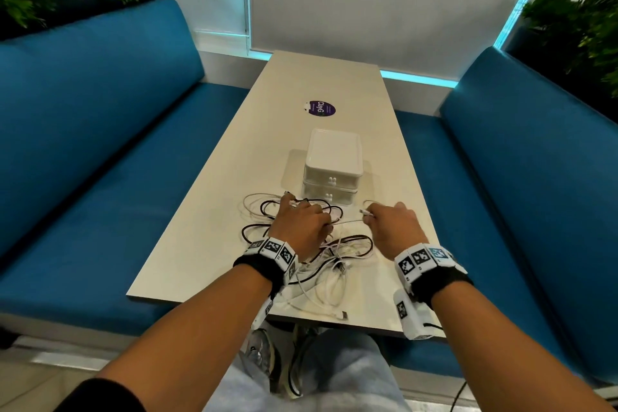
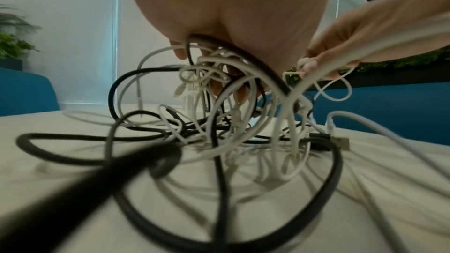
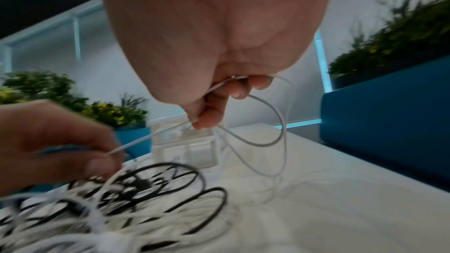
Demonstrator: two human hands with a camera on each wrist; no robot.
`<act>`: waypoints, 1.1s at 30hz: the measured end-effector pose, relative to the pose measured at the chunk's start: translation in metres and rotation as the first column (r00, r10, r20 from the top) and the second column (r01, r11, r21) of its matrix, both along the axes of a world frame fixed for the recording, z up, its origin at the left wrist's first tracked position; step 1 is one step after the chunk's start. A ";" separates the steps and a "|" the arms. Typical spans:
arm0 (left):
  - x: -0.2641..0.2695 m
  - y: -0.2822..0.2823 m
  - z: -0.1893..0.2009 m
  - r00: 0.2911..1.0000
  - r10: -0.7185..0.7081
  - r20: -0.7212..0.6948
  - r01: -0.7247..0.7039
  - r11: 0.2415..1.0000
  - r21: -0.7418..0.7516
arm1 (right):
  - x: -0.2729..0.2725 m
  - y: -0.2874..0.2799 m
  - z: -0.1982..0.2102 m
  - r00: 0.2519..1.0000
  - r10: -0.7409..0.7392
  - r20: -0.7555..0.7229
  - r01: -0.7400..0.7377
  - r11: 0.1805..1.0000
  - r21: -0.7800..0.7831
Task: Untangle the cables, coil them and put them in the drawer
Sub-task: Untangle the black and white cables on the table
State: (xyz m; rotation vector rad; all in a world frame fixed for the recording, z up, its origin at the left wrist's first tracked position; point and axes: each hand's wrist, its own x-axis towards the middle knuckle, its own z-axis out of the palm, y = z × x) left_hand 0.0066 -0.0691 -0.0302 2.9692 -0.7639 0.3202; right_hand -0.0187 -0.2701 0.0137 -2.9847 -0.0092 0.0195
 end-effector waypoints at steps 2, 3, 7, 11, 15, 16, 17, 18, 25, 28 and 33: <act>0.000 0.006 0.000 1.000 -0.013 -0.005 0.013 1.000 -0.006 | 0.000 -0.021 -0.001 0.995 -0.100 0.017 0.100 0.995 -0.019; 0.000 0.006 0.000 1.000 -0.025 -0.010 0.025 1.000 0.000 | -0.001 -0.028 -0.001 0.991 -0.134 0.013 0.134 0.990 -0.041; -0.002 -0.006 -0.001 0.999 -0.011 -0.041 0.012 1.000 0.013 | -0.010 -0.019 -0.001 0.993 -0.109 0.035 0.112 0.991 -0.076; -0.002 -0.010 -0.003 0.999 0.015 -0.046 -0.015 1.000 -0.003 | -0.010 0.009 -0.005 0.997 0.009 0.079 -0.014 0.998 0.067; 0.000 -0.009 -0.002 0.998 0.020 -0.061 -0.020 1.000 0.006 | -0.001 0.025 -0.005 0.990 0.043 0.137 -0.069 0.979 0.191; 0.001 -0.009 -0.001 0.998 0.019 -0.065 -0.019 1.000 0.009 | 0.000 0.027 -0.007 0.986 0.075 0.147 -0.105 0.973 0.206; 0.001 -0.009 -0.001 0.998 0.015 -0.068 -0.015 1.000 0.011 | 0.001 0.029 -0.007 0.983 0.115 0.140 -0.141 0.969 0.200; 0.001 -0.010 0.000 0.997 0.007 -0.072 -0.007 1.000 0.009 | 0.001 0.032 -0.009 0.982 0.147 0.120 -0.168 0.968 0.188; -0.001 -0.007 -0.003 0.998 -0.012 -0.067 0.009 0.999 -0.042 | 0.006 0.031 -0.018 0.987 0.135 -0.092 -0.108 0.961 0.254; 0.000 -0.004 -0.005 0.998 0.000 -0.067 -0.003 0.999 -0.039 | 0.007 0.022 -0.013 0.992 0.091 -0.093 -0.069 0.974 0.216; 0.003 0.001 -0.005 0.995 0.025 -0.098 -0.032 0.997 -0.072 | 0.006 -0.017 -0.010 0.993 -0.109 -0.045 0.114 0.987 0.118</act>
